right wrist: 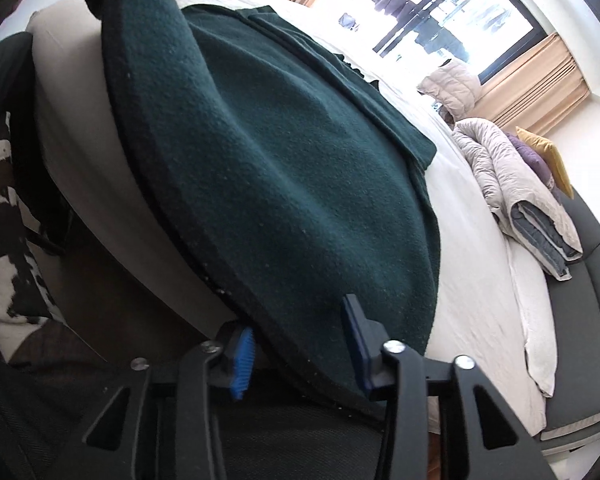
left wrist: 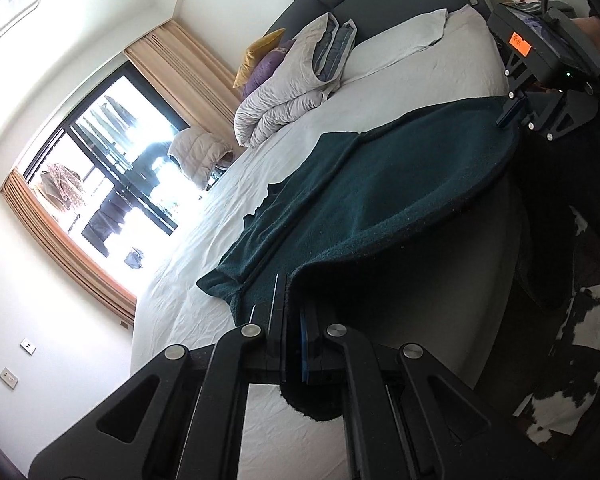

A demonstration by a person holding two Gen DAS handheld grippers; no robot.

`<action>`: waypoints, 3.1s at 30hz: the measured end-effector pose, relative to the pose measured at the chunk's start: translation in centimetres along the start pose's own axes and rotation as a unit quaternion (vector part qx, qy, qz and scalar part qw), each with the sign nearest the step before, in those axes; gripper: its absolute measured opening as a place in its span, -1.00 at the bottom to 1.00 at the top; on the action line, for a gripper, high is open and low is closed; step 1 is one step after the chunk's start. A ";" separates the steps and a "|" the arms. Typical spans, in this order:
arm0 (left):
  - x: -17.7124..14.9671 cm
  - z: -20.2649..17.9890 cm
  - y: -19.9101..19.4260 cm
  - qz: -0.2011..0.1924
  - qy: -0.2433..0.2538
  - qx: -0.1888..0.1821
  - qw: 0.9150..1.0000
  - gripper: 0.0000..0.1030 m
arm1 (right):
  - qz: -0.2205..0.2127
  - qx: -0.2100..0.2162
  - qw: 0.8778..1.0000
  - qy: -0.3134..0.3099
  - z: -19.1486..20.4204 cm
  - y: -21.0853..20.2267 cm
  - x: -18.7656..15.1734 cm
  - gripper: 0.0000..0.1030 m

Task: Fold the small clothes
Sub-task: 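Carry the held hem over the body with both tools and lay it down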

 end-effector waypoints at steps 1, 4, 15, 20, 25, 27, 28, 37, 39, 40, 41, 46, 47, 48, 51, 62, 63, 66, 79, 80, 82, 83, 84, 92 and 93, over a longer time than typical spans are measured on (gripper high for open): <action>0.0 -0.3 0.2 0.000 0.000 -0.001 1.000 -0.94 | 0.001 -0.004 1.000 0.005 -0.3 0.0 -0.2 -0.69; -0.4 -0.8 0.2 0.002 0.001 -0.005 1.000 -0.94 | 0.004 -0.022 1.000 0.003 -1.2 0.0 -0.9 -0.72; -1.7 -2.2 -0.8 0.017 0.022 -0.032 0.999 -0.94 | -0.005 -0.076 0.997 -0.018 -4.7 -0.6 -0.6 -0.92; -2.0 -1.9 -1.3 0.018 0.009 -0.028 0.999 -0.94 | -0.014 -0.089 0.996 -0.022 -6.0 -1.0 0.5 -0.92; -1.8 -1.1 -1.2 0.015 0.003 -0.022 1.000 -0.94 | -0.026 -0.100 0.994 -0.024 -7.0 -1.2 1.9 -0.92; -1.6 -0.6 -1.1 0.014 -0.002 -0.017 1.000 -0.94 | -0.032 -0.105 0.994 -0.021 -7.7 -1.2 2.6 -0.92; -1.5 -0.3 -1.0 0.013 -0.005 -0.015 1.000 -0.94 | -0.036 -0.106 0.994 -0.019 -8.1 -1.1 3.0 -0.92; -0.4 2.9 0.7 0.011 -0.040 0.016 0.999 -0.94 | -0.063 -0.124 0.990 -0.032 -9.8 -0.4 6.2 -0.92; -0.2 3.5 1.1 0.010 -0.047 0.022 0.999 -0.94 | -0.067 -0.127 0.989 -0.036 -10.1 -0.2 6.8 -0.92; -0.1 3.8 1.4 0.011 -0.049 0.025 0.998 -0.94 | -0.068 -0.128 0.989 -0.037 -10.2 -0.1 7.1 -0.92; 0.0 4.1 1.7 0.011 -0.050 0.028 0.998 -0.94 | -0.069 -0.129 0.988 -0.038 -10.3 0.0 7.4 -0.92; 0.4 6.1 3.1 0.014 -0.067 0.037 0.997 -0.94 | -0.077 -0.134 0.987 -0.044 -11.0 0.6 8.7 -0.92; 0.5 6.3 3.3 0.013 -0.069 0.038 0.997 -0.94 | -0.079 -0.135 0.987 -0.045 -11.2 0.7 8.9 -0.92; 0.6 6.5 3.3 0.011 -0.071 0.039 0.997 -0.94 | -0.080 -0.135 0.986 -0.046 -11.2 0.8 9.0 -0.92; 0.7 6.7 3.6 0.010 -0.068 0.038 0.997 -0.94 | -0.083 -0.137 0.986 -0.047 -11.3 1.1 9.3 -0.92; 0.1 5.5 3.1 0.016 -0.060 0.033 0.998 -0.94 | -0.079 -0.136 0.986 -0.048 -11.3 1.8 8.9 -0.92; 0.1 5.5 3.1 0.017 -0.062 0.032 0.997 -0.94 | -0.080 -0.136 0.986 -0.047 -11.4 1.9 9.0 -0.92; 0.0 5.8 3.3 0.018 -0.068 0.033 0.997 -0.94 | -0.083 -0.137 0.986 -0.047 -11.4 2.3 9.3 -0.92; -1.2 12.9 10.4 0.054 -0.173 0.027 0.983 -0.94 | -0.094 -0.104 0.989 -0.044 -14.6 8.1 14.3 -0.92; -1.4 13.7 11.5 0.059 -0.183 0.028 0.981 -0.94 | -0.092 -0.098 0.990 -0.045 -15.0 9.1 15.0 -0.92; -1.8 14.9 13.8 0.069 -0.199 0.029 0.977 -0.94 | -0.089 -0.088 0.991 -0.049 -15.7 11.4 16.3 -0.92; -2.0 15.5 14.9 0.074 -0.202 0.030 0.976 -0.94 | -0.085 -0.084 0.992 -0.050 -16.1 12.6 17.0 -0.92; -2.1 16.1 16.1 0.081 -0.202 0.030 0.976 -0.94 | -0.080 -0.079 0.992 -0.049 -16.5 13.9 17.7 -0.92; -5.6 20.7 26.3 0.144 -0.252 0.007 0.957 -0.94 | -0.040 -0.058 0.997 -0.038 -19.6 23.3 21.7 -0.92; -6.1 21.2 27.5 0.149 -0.258 0.006 0.955 -0.94 | -0.034 -0.053 0.997 -0.037 -19.8 24.4 22.1 -0.92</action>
Point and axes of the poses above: each gripper's, at about its wrist camera, not at the fingertips, and y roughly the way its jaws point, z to its left, x to its top, the point moved 3 cm from there along y, roughly the way its jaws point, and after that the axes turned 10 degrees about -z, right-handed, at the moved point
